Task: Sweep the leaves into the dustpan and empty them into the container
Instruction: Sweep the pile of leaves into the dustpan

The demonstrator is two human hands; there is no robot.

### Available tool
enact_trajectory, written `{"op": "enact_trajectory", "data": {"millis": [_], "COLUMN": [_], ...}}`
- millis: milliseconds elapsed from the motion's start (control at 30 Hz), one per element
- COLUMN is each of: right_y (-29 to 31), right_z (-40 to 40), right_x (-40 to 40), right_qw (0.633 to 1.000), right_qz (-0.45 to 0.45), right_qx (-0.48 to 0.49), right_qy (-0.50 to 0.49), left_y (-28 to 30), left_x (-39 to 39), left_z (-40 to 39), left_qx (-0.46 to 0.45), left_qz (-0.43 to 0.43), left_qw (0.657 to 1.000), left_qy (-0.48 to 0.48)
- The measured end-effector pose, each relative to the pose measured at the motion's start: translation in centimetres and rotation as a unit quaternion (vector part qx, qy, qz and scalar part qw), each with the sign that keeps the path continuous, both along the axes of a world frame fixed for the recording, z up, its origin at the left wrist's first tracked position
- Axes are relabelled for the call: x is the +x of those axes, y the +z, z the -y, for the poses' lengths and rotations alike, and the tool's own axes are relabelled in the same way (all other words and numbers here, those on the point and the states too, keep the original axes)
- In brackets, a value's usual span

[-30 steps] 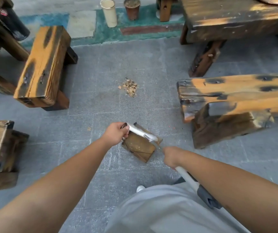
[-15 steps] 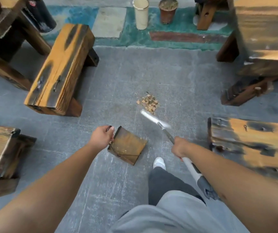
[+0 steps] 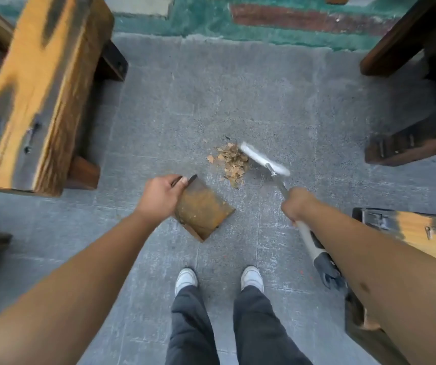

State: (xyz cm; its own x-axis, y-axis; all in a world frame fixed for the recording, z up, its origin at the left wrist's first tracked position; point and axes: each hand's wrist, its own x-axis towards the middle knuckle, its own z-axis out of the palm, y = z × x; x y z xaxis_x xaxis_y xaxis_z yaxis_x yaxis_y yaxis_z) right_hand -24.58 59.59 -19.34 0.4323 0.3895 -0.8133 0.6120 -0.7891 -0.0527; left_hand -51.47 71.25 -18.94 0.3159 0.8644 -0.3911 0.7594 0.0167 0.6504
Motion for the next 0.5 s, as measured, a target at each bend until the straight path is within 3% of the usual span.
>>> {"op": "enact_trajectory", "data": {"millis": [67, 167, 367, 500], "right_y": [-3.2, -5.6, -12.0, -15.5], "right_z": [-2.0, -3.5, -5.0, -4.0], "right_x": [0.5, 0.9, -0.9, -2.6], "right_qw": [1.000, 0.999, 0.996, 0.997], "right_qz": [0.010, 0.024, 0.046, 0.044], "right_qx": [-0.002, 0.005, -0.032, -0.039], "right_qy": [-0.019, -0.037, 0.063, 0.059], "left_y": [-2.2, -3.3, -7.5, -8.9], "left_x": [2.0, 4.7, 8.2, 11.0], "left_z": [-2.9, -5.4, -10.8, -12.5], "left_qx": [0.014, 0.008, 0.046, 0.061], "left_qz": [-0.005, 0.053, 0.134, 0.163], "left_qw": [1.000, 0.999, 0.989, 0.984], "left_qy": [-0.023, -0.007, 0.045, 0.037]}}
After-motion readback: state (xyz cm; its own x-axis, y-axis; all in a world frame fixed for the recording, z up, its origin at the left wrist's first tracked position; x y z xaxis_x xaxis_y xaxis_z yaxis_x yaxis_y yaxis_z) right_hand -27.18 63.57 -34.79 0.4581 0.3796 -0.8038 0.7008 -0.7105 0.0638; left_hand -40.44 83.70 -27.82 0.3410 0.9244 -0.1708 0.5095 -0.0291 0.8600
